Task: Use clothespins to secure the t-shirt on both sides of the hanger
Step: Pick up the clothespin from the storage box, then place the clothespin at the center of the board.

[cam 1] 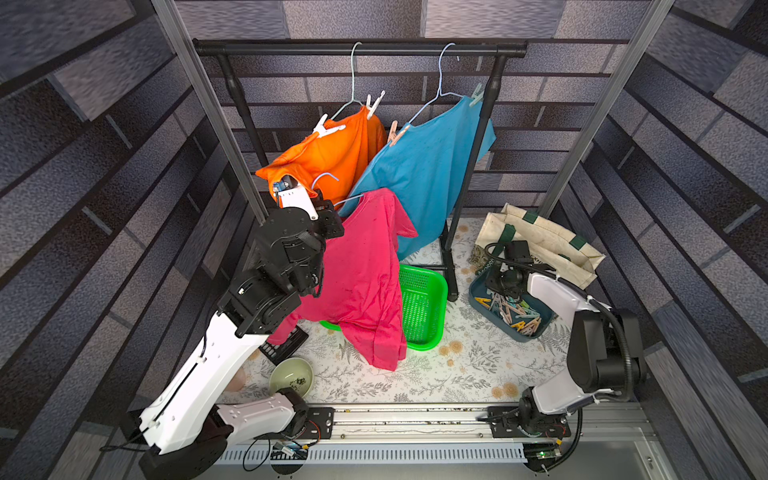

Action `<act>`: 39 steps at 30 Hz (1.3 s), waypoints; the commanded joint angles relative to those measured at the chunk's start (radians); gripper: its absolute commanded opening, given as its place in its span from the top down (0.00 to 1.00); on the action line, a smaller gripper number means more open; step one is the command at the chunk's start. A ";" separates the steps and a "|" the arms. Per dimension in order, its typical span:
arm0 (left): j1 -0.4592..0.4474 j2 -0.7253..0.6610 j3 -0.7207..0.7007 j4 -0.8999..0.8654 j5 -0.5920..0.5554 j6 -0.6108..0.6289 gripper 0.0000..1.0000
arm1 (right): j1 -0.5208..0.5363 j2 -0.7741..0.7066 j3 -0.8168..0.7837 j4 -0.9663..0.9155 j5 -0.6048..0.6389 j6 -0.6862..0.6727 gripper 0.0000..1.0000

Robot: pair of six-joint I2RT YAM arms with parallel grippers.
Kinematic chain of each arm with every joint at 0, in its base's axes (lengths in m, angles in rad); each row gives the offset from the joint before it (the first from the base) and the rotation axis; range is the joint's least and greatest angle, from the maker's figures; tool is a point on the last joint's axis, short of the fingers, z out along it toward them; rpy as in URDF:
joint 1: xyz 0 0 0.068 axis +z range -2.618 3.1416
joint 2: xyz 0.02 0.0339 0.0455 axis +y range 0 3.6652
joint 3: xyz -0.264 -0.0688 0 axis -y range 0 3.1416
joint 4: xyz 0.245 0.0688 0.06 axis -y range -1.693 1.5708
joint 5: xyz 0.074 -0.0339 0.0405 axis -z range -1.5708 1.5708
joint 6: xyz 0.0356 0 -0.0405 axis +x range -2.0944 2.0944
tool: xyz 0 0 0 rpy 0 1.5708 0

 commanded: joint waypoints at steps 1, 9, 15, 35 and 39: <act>0.011 -0.029 -0.013 0.044 0.011 -0.016 1.00 | -0.006 -0.149 -0.034 -0.095 -0.038 -0.019 0.91; 0.030 -0.035 -0.033 0.061 0.022 -0.031 1.00 | 0.177 -0.340 -0.105 -0.342 -0.184 -0.055 0.97; 0.033 -0.035 -0.037 0.054 0.021 -0.042 1.00 | 0.307 -0.349 -0.220 -0.427 -0.024 0.044 1.00; 0.040 -0.029 -0.049 0.041 0.029 -0.053 1.00 | 0.362 -0.333 -0.259 -0.406 0.073 0.149 0.82; 0.048 -0.041 -0.065 0.046 0.034 -0.055 1.00 | 0.363 -0.330 -0.307 -0.414 0.044 0.154 1.00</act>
